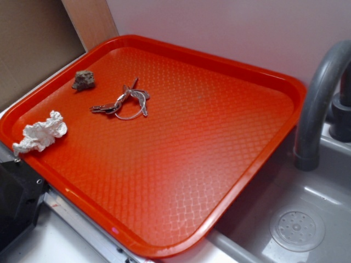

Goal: Grab the rock.

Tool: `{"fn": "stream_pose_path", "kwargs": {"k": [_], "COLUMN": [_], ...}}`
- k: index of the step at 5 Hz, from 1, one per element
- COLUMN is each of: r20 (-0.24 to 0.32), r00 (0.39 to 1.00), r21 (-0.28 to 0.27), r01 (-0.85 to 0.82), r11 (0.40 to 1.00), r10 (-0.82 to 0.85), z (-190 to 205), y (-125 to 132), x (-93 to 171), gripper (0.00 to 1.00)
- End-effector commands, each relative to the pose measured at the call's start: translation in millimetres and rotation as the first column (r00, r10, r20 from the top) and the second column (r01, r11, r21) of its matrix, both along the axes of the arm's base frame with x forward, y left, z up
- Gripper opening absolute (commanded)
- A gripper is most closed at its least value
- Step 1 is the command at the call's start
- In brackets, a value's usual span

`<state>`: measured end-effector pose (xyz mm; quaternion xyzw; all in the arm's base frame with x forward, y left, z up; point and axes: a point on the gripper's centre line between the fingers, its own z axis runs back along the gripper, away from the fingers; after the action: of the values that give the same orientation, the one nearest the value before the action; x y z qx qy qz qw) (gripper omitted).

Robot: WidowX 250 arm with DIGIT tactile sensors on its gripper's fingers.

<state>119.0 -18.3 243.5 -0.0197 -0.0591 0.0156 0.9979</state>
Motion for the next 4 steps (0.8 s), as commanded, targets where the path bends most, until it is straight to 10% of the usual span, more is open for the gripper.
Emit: {"fn": "stream_pose_path", "kwargs": {"k": [1,2,4], "r20": [0.0,-0.007,0.009], "r00": [1.0,0.969,0.732], "r21": [0.0,-0.099,-0.126], "r01": [0.0,-0.247,-0.675], "r11": [1.0,0.964,0.727], "r10": [0.0,0.247,0.682], "z": [0,-24,-57], "y": [0,1,22], "x": [0,21,54], "gripper": [1.0,1.0,1.0]}}
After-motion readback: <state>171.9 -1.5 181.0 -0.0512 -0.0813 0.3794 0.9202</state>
